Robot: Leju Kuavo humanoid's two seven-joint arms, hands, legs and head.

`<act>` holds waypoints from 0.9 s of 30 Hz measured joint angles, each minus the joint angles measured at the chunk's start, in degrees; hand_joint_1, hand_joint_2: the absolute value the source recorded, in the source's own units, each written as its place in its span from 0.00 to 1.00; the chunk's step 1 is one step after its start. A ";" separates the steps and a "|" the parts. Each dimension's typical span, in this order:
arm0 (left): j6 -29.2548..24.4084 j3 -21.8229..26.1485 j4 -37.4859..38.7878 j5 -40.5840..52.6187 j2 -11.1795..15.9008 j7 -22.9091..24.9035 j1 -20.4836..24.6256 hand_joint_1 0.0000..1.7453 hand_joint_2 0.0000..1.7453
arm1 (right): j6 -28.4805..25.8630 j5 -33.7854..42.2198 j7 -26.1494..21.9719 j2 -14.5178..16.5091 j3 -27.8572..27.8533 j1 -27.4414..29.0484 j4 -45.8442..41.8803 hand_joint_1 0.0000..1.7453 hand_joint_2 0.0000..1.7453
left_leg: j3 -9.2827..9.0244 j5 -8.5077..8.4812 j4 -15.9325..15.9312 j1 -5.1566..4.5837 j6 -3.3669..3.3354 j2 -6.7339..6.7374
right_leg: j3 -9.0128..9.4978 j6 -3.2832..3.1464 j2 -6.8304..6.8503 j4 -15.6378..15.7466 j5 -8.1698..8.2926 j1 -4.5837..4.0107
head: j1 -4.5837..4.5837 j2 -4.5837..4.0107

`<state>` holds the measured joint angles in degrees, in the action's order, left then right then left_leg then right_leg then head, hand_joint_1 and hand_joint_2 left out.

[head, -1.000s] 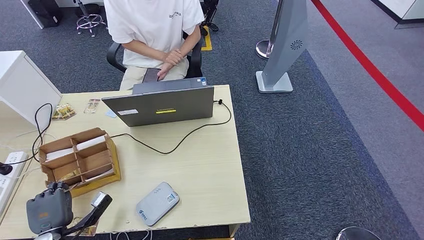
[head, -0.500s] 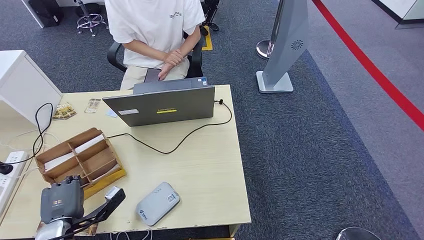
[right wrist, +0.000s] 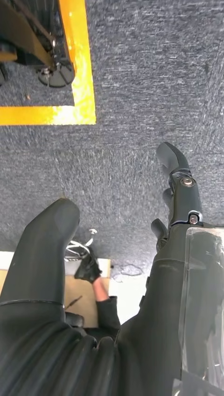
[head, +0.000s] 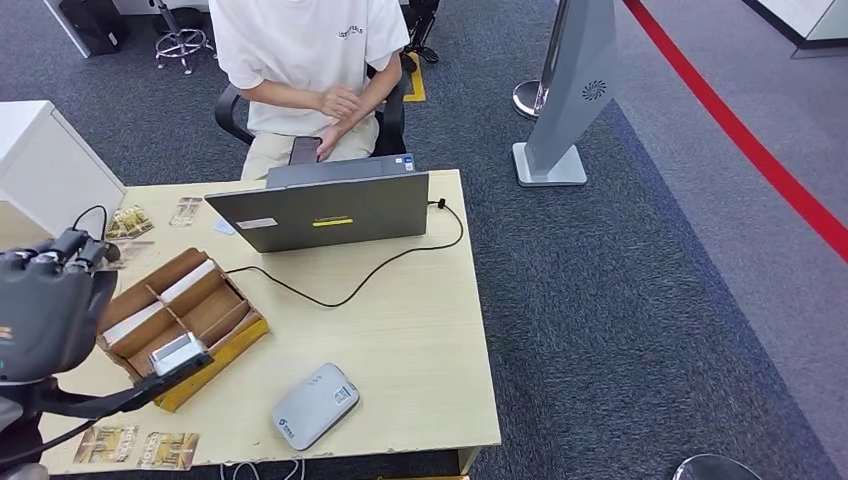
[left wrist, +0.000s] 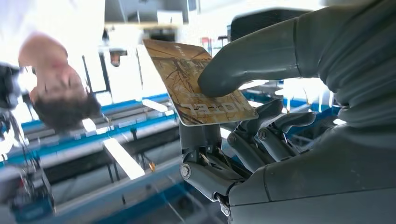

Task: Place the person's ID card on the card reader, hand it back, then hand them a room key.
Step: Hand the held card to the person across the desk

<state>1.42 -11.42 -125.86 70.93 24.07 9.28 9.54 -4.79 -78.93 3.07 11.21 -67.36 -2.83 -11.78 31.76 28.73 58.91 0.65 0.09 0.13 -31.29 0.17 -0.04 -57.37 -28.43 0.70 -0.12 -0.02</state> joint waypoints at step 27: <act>-39.18 11.78 53.91 16.86 -10.52 0.27 18.26 1.00 1.00 | 1.77 -6.76 -0.75 -0.05 4.91 -0.79 0.02 0.00 1.00 | 0.13 -0.12 0.07 -0.01 0.09 0.07 | -0.18 -0.09 -0.12 -0.12 0.12 0.01 | 0.03 0.00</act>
<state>-37.76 0.37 -71.95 87.78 13.55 9.55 27.79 -3.02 -85.68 2.32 11.16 -62.46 -3.62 -11.76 31.89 28.62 58.98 0.63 0.18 0.20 -31.47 0.08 -0.15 -57.49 -28.31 0.71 -0.09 -0.02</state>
